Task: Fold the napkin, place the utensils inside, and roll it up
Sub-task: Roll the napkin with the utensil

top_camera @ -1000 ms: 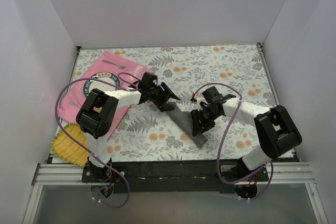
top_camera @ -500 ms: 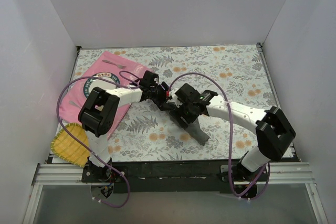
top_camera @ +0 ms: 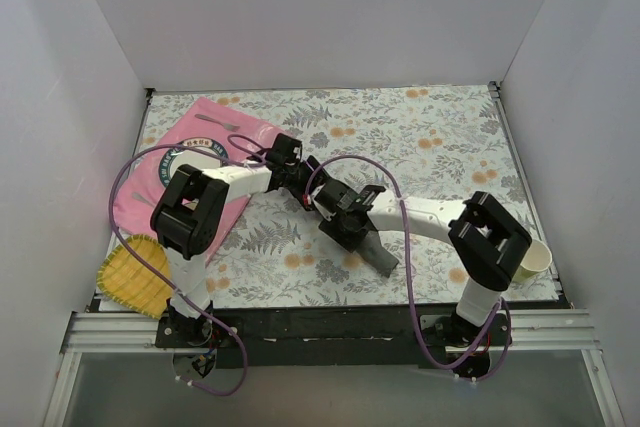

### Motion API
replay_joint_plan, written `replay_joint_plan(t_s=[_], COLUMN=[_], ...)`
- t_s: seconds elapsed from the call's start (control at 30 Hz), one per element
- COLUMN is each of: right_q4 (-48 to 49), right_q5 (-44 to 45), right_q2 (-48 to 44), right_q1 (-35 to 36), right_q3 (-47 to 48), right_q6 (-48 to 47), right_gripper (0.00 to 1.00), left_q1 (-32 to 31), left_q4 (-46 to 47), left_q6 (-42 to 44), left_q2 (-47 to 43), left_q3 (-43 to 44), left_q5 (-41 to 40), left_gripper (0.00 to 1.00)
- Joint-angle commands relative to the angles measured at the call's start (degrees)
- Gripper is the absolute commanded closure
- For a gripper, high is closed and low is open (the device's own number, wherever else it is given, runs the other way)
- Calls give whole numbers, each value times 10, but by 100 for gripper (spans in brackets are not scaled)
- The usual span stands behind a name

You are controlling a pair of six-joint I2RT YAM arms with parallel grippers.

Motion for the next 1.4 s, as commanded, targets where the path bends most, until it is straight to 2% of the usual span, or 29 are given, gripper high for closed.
replay_joint_plan(t_s=[0.0, 0.1, 0.17, 0.27, 0.3, 0.37, 0.47, 0.57, 0.73, 0.8, 0.97, 1.2, 1.23, 1.37], right_q4=[35, 41, 46, 52, 62, 73, 104, 140, 189, 170, 138, 66, 52, 4], right_q5=[26, 12, -8, -107, -183, -267, -472, -601, -730, -751, -770, -722, -707, -606], right_q2=[18, 25, 22, 14, 12, 17, 44, 76, 124, 144, 159, 155, 150, 106], right_q1=[-4, -19, -31, -66, -79, -125, -183, -225, -280, -292, -341, -356, -357, -357], right_q3=[-11, -10, -10, -5, -5, -12, -24, -34, -46, -39, -45, -26, -22, -12], right_q6=[15, 23, 24, 38, 43, 61, 87, 117, 140, 108, 71, 31, 30, 4], right_gripper=[49, 64, 68, 73, 75, 75, 78, 81, 82, 82, 80, 74, 72, 52], left_q1=[7, 13, 18, 33, 44, 54, 65, 60, 22, 5, -6, -11, -10, -11], left_q4=[-63, -87, -102, -146, -163, -166, -164, -147, -51, 2, 44, 101, 100, 100], left_q6=[45, 69, 79, 112, 118, 125, 121, 107, 60, 31, 20, 16, 16, 20], left_q2=[3, -4, -12, -39, -49, -78, -105, -114, -127, -115, -69, -4, 6, 26], left_q3=[37, 62, 83, 119, 125, 126, 118, 95, 28, 6, 9, 8, 8, 18], left_q5=[-29, -39, -46, -89, -98, -118, -114, -73, -20, 2, 11, 14, 12, 8], left_gripper=[40, 38, 37, 34, 33, 33, 32, 33, 35, 35, 36, 36, 36, 36])
